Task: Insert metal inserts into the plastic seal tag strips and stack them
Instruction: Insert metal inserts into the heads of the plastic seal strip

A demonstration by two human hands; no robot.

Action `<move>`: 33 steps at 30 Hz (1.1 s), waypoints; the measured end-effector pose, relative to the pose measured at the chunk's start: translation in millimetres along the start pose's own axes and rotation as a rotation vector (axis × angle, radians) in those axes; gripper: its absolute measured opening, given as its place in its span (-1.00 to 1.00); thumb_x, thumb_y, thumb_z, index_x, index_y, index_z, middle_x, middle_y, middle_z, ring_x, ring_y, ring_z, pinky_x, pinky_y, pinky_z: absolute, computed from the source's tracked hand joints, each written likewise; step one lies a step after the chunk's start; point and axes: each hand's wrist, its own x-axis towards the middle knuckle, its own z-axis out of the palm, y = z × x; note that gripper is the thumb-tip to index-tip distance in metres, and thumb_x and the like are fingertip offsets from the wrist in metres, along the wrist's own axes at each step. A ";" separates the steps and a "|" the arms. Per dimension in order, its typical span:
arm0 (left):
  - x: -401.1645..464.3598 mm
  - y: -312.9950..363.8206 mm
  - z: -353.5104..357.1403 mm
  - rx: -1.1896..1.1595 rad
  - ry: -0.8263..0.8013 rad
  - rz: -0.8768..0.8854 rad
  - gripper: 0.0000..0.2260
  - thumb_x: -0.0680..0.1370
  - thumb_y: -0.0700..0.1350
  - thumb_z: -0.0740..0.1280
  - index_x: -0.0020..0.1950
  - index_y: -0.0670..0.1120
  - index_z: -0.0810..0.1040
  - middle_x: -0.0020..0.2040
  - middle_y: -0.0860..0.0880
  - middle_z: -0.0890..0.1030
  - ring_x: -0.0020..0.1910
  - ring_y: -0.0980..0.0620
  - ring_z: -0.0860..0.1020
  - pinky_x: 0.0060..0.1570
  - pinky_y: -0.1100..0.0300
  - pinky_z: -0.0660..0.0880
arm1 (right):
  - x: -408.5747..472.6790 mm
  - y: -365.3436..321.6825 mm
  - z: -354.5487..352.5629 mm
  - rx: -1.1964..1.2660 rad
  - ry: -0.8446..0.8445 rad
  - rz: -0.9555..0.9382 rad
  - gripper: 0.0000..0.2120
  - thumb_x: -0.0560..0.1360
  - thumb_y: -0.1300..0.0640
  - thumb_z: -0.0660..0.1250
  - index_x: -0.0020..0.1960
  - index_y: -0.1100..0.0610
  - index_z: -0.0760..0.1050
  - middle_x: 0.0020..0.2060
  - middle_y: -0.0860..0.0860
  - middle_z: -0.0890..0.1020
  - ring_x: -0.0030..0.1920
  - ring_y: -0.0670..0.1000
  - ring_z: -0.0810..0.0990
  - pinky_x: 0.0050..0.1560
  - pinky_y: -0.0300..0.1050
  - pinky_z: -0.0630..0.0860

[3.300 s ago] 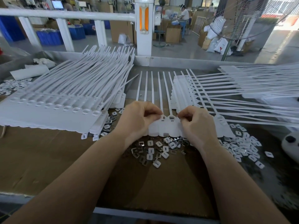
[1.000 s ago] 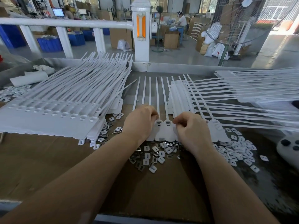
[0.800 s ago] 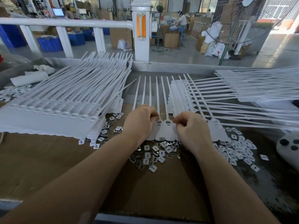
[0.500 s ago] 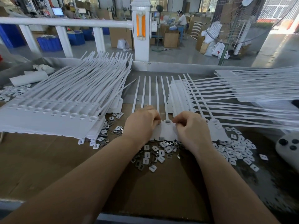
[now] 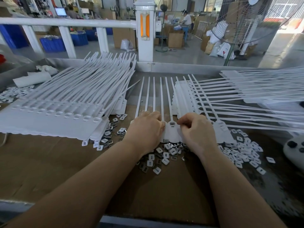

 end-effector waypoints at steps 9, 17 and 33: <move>2.8 -3.4 -10.5 -0.227 -0.070 -0.117 -0.75 0.60 -0.04 0.19 0.17 -0.03 0.60 0.09 0.09 0.50 0.05 0.13 0.41 0.12 0.22 0.37 | 0.4 -0.2 -0.1 0.016 0.006 0.011 -0.82 0.48 0.27 0.27 -0.07 0.05 0.59 -0.09 -0.04 0.63 -0.04 -0.04 0.56 0.07 -0.10 0.50; 4.4 -0.6 -10.8 -0.111 -0.053 -0.079 -0.75 0.59 -0.13 0.16 0.18 0.01 0.57 0.06 0.11 0.50 0.11 0.07 0.42 0.09 0.15 0.41 | 4.0 2.5 -6.3 0.222 0.213 0.077 -0.83 0.51 0.28 0.27 -0.08 0.07 0.58 -0.14 -0.01 0.62 -0.07 -0.03 0.57 0.04 -0.12 0.51; 1.8 1.6 -14.0 -0.162 -0.087 -0.157 -0.66 0.55 -0.28 0.17 0.22 0.03 0.54 0.16 0.13 0.50 0.17 0.06 0.42 0.17 0.11 0.41 | 9.1 9.1 -12.3 0.477 0.350 0.241 -0.81 0.49 0.30 0.29 -0.12 0.03 0.57 -0.15 0.05 0.62 -0.18 0.00 0.58 -0.20 -0.22 0.45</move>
